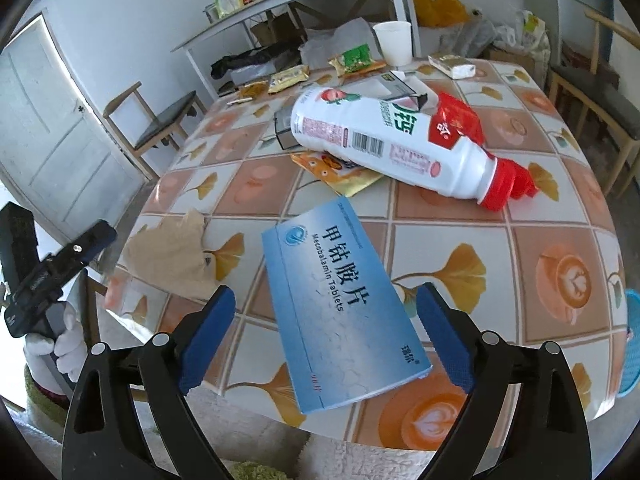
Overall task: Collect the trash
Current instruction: 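Grasp the crumpled brown paper with the left tool while the right tool grasps the blue medicine box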
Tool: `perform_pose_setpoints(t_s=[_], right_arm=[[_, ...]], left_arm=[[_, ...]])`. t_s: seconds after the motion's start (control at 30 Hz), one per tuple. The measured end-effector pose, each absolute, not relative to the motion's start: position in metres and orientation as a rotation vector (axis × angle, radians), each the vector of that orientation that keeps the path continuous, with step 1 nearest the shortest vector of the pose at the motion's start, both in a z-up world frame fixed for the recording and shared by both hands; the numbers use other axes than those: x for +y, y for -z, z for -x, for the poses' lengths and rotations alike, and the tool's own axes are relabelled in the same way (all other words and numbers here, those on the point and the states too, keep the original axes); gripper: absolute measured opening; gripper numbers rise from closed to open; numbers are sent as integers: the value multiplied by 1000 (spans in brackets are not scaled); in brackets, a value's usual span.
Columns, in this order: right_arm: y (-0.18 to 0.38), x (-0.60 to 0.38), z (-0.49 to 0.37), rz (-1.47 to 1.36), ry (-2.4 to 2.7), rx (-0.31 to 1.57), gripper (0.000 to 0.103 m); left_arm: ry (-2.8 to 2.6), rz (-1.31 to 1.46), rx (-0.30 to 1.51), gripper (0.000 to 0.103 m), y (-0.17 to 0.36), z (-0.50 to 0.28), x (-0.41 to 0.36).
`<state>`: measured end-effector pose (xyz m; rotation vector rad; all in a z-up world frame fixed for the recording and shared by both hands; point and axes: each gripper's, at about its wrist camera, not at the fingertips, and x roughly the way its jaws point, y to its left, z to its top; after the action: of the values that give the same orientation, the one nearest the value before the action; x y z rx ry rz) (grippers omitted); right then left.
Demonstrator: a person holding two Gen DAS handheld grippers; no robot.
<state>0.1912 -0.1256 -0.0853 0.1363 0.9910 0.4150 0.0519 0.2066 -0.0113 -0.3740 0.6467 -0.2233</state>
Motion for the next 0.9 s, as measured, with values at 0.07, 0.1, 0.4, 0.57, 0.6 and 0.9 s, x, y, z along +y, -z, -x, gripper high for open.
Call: perform_pose_setpoints(t_s=[0.07,0.1,0.4,0.57,0.6,0.9], right_arm=[[86,-125,-192,-138,-421,994,88],[87,-124,-193,-138,-421,997,88],[89,-122,-194,-144,-420,1001,88],[92,-124,-197,-158,-422,1009,88],[92,-124,-197,-157,-422,1010,88],[90,-124,-201,-145,-425,1003,88]], left_arm=[[244,340,650,78,10,-55,200],[238,297,672,78,12,-59,195],[251,57,819,79,47,-67,158],[154,-53,832,79,60,-73,153],[140,-53,844,79,64,-76,155],[110,-45,884,68,72,-86,165]])
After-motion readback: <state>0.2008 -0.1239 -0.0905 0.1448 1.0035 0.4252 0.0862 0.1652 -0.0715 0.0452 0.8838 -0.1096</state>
